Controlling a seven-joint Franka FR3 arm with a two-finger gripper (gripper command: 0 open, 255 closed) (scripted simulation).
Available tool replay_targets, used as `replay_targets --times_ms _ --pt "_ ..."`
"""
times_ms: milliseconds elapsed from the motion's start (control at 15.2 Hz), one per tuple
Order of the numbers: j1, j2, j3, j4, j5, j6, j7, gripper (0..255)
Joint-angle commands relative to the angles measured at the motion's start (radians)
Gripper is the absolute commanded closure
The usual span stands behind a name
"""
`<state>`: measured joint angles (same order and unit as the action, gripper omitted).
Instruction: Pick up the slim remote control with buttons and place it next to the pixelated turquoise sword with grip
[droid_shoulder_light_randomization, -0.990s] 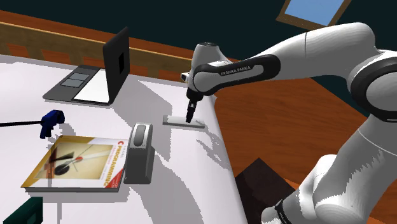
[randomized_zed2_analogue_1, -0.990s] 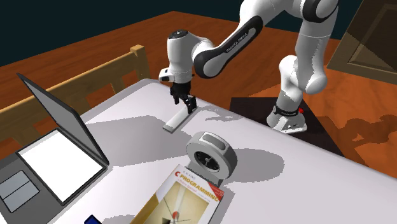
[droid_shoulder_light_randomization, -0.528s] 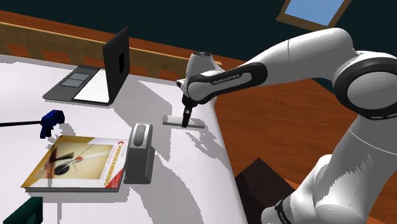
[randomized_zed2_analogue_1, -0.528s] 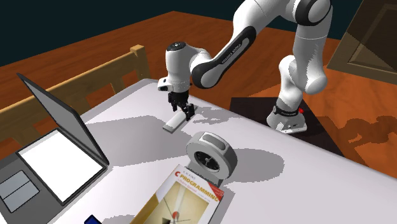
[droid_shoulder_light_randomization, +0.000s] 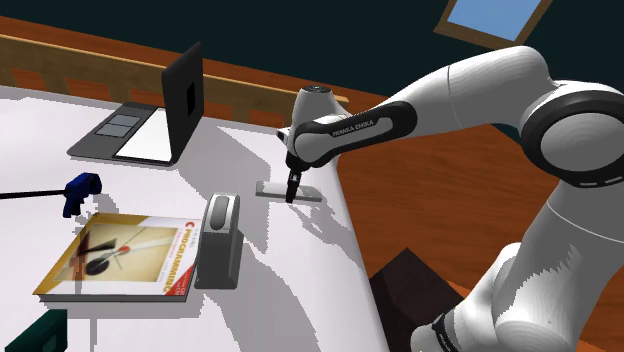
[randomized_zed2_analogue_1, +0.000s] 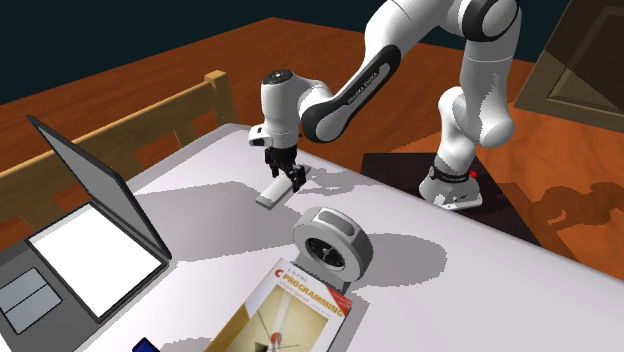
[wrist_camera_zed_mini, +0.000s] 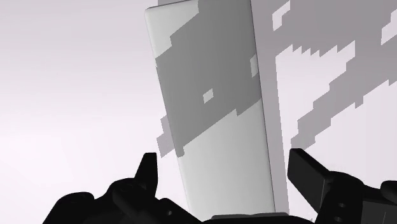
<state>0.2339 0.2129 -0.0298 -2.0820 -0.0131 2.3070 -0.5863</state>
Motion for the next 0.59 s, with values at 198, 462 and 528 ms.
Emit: replay_targets --times_ms 198,462,528 --pt "0.000 0.001 0.000 0.000 0.000 0.000 0.000 255" --pt "0.000 0.001 0.000 0.001 0.000 0.000 0.000 255" --pt "0.000 0.001 0.000 0.001 0.000 0.000 0.000 255"
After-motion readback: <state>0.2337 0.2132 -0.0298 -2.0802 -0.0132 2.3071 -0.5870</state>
